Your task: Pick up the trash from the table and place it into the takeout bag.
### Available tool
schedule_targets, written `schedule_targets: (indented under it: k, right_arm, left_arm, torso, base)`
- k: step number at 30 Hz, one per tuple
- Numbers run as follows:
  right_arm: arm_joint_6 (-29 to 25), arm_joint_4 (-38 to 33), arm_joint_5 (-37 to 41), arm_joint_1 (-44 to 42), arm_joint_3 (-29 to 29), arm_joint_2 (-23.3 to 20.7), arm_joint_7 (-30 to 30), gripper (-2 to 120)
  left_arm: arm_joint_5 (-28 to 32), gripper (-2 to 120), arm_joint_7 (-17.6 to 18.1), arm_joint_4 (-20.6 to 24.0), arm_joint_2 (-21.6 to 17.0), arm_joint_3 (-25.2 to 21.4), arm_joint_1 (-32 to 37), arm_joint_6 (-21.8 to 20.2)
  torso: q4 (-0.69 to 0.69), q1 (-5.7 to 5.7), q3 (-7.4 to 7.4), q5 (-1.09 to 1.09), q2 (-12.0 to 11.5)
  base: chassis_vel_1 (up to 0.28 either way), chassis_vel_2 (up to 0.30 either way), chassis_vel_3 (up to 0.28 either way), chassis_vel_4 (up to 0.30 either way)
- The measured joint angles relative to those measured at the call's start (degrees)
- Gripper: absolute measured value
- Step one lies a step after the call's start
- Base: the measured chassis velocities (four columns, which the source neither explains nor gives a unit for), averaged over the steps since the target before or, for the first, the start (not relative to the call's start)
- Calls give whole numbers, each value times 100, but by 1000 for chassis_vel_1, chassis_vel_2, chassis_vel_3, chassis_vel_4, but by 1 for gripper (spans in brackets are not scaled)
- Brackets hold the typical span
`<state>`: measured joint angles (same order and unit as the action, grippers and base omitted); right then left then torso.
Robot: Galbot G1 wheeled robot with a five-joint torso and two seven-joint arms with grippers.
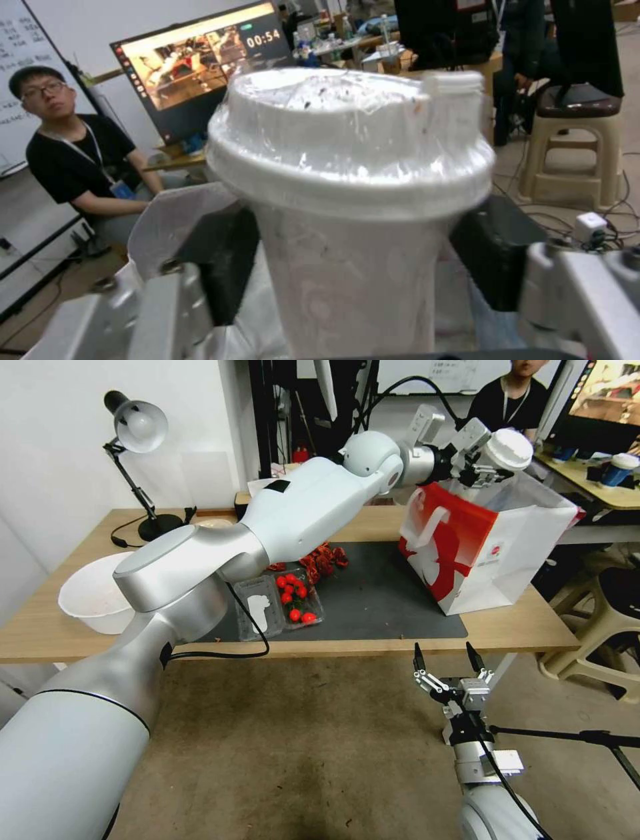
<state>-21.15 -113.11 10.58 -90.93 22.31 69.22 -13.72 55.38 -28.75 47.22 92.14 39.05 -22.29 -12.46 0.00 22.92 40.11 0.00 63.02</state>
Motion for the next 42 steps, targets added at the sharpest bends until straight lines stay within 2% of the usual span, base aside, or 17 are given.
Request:
schedule_targets:
  k: [2,4,6,10,24,35,42]
  right_arm:
    - [-3,0,0,9,-4,4,3,100]
    - [-4,2,0,11,-4,6,3,100]
    - [-15,7,0,12,-5,14,4,100]
    - [-21,16,0,13,-7,19,9,100]
    - [-23,30,12,18,-8,20,18,100]
    - [-23,36,18,6,-9,30,20,100]
    - [-23,36,20,-9,-10,31,21,100]
  left_arm:
    - [-3,77,50,-1,0,46,-3,-1]
    - [-4,80,58,2,0,58,-2,-3]
    - [-24,93,67,7,0,86,-2,-13]
    - [-54,99,80,2,0,105,0,-17]
    - [-65,100,89,5,0,60,2,-52]
    - [-195,100,116,-13,-1,-177,12,-112]
    - [-237,100,237,153,0,-264,58,-131]
  torso:
    - [0,0,0,0,0]
    - [0,0,0,0,0]
    - [0,0,0,0,0]
    - [0,0,0,0,0]
    - [0,0,0,0,0]
    - [0,0,0,0,0]
    - [1,0,0,0,0]
  base:
    - [0,0,0,0]
    - [0,0,0,0]
    - [0,0,0,0]
    - [0,0,0,0]
    - [0,0,0,0]
    - [0,0,0,0]
    - [0,0,0,0]
